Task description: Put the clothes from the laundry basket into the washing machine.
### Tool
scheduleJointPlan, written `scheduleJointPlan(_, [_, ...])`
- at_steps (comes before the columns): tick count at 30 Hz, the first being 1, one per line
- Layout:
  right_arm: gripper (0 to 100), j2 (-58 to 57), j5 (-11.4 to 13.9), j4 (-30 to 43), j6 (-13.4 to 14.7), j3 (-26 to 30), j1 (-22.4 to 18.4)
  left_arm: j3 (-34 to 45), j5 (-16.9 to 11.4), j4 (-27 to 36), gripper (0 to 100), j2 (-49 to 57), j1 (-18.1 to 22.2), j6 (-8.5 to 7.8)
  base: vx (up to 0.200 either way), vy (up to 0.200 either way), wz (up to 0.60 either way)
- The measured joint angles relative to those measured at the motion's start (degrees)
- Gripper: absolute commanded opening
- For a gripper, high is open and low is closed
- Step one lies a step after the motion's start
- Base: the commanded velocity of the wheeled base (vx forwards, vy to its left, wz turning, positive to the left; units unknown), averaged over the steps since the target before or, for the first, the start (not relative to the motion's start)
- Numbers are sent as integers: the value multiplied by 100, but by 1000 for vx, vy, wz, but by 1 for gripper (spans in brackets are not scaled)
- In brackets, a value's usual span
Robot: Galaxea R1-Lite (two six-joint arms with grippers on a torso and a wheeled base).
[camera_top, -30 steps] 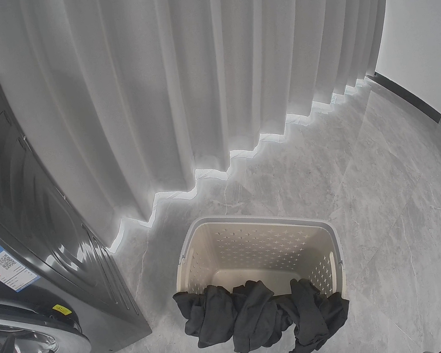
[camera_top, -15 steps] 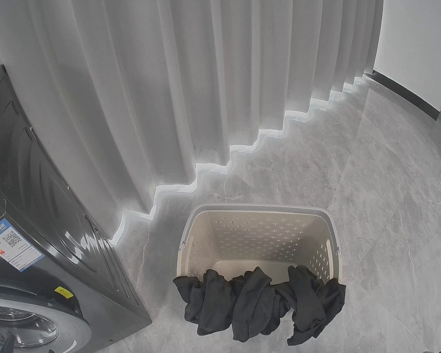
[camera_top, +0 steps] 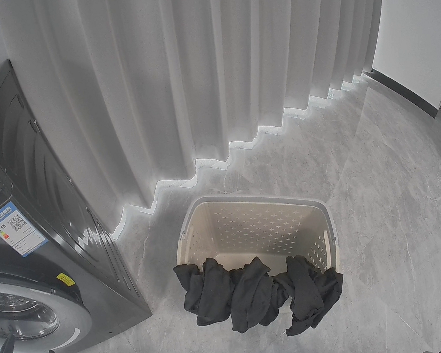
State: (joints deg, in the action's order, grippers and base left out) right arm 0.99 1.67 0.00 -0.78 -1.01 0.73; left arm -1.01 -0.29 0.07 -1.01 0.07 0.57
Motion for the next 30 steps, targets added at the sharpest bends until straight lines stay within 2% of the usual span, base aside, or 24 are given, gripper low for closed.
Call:
scheduleJointPlan(3, [100, 0, 0, 0, 0, 0, 1, 0, 9, 0, 100, 0, 0, 35, 0, 0, 0])
scheduleJointPlan(8, [100, 0, 2, 0, 2, 0, -5, 0, 11, -5, 100, 0, 0, 57, -200, 0, 0])
scheduleJointPlan(15, [100, -2, 5, 0, 2, 0, -5, 0, 2, -7, 100, 0, 0, 57, 0, 0, 0])
scheduleJointPlan(18, [100, 0, 5, 0, 0, 0, -5, 0, -2, -7, 100, 0, 0, 57, -200, 0, 0])
scheduleJointPlan(25, [100, 0, 2, 0, -9, 0, -5, 0, 5, -7, 100, 0, 0, 57, 0, 0, 0])
scheduleJointPlan(30, [100, 0, 0, 7, -9, 0, -10, 0, 5, -5, 100, 0, -2, 54, 0, 0, 600])
